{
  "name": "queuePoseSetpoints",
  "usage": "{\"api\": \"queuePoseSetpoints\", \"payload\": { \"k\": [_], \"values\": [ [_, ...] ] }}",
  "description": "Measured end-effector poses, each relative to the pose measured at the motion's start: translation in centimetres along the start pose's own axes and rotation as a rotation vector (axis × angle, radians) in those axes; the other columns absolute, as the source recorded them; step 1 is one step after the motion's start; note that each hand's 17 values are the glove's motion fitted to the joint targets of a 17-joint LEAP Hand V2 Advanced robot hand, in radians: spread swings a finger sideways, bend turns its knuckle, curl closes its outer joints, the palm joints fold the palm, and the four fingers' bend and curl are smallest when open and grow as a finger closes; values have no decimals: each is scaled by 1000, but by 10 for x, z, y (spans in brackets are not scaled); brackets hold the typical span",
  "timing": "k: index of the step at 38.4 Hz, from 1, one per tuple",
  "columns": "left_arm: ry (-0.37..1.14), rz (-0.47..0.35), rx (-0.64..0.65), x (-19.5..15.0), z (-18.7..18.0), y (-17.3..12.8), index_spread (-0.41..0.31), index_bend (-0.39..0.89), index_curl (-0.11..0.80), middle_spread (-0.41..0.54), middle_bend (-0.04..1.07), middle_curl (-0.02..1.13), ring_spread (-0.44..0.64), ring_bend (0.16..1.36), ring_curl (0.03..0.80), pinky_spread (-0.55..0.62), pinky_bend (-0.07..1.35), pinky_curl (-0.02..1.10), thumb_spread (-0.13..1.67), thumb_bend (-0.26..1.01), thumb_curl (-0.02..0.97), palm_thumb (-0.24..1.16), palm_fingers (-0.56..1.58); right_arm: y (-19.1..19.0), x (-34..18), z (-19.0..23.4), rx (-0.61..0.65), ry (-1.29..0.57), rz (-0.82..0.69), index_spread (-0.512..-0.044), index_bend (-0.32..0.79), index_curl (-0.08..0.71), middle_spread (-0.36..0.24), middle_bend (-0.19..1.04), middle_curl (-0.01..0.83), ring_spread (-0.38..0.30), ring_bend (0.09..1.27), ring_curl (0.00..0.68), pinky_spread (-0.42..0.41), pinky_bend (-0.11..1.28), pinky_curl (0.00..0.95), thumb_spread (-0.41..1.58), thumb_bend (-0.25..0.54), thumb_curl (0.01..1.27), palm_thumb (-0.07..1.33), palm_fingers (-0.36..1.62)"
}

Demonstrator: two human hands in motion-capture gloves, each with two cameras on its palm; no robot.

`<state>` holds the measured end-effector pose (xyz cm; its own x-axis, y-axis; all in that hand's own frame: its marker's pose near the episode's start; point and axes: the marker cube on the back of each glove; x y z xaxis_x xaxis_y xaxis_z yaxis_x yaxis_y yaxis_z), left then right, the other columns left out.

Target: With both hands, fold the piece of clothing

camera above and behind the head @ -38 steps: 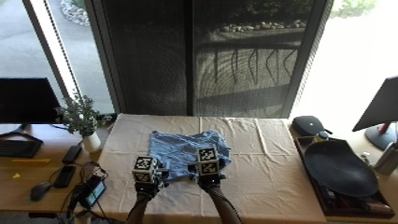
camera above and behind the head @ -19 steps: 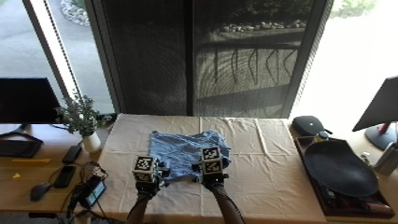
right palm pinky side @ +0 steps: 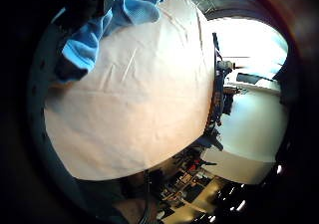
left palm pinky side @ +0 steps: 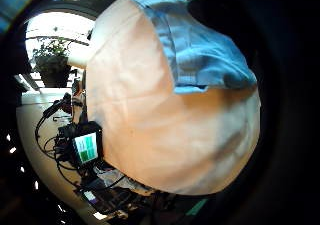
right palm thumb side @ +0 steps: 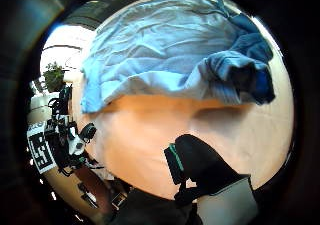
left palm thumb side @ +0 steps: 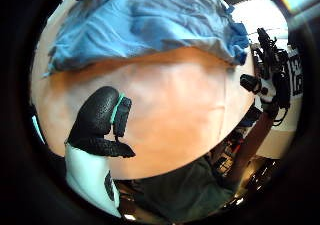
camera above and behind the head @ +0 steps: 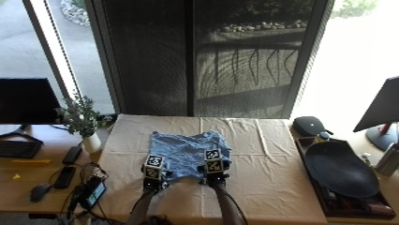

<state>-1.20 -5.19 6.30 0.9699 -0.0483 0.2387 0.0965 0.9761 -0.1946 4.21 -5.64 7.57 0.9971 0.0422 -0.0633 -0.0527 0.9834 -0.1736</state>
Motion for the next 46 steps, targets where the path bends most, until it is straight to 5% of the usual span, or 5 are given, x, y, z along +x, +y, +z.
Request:
{"api": "queuePoseSetpoints", "payload": {
  "k": [9,20,25,38,46],
  "values": [
    [-38,37,127,-11,26,-37,-55,158,222,70,207,349,252,625,274,282,664,257,1122,-22,292,441,224,-19,-7,19,40,-14,-33,-386,129,167,14,222,278,141,491,263,106,827,354,1073,1,320,545,105],
    [-40,58,638,16,-3,-58,-159,210,303,-142,235,359,-72,579,265,-59,676,267,1258,19,284,478,897,-22,-5,15,229,100,-9,-372,457,322,-184,299,331,-135,520,278,48,426,248,1209,60,345,716,763],
    [-32,55,407,10,26,-46,-211,192,332,-214,260,394,-199,561,294,-181,608,282,1261,34,295,543,1080,-22,-2,6,297,200,-56,-345,374,341,-231,351,363,-230,526,297,-22,367,250,1234,68,352,765,959],
    [33,255,-249,-12,-13,2,-299,190,394,-336,416,477,-346,574,360,-305,443,308,1240,9,299,604,1269,3,14,-22,-78,141,-319,-326,143,340,-283,380,416,-302,628,386,-257,448,332,1280,62,332,833,1268],
    [26,160,-112,-22,-71,-49,-297,170,409,-339,413,485,-347,553,372,-295,374,322,1271,29,307,686,1205,-39,19,-91,-5,93,-205,-331,139,341,-292,387,432,-302,655,406,-305,459,351,1283,44,321,851,1283]
  ]
}}
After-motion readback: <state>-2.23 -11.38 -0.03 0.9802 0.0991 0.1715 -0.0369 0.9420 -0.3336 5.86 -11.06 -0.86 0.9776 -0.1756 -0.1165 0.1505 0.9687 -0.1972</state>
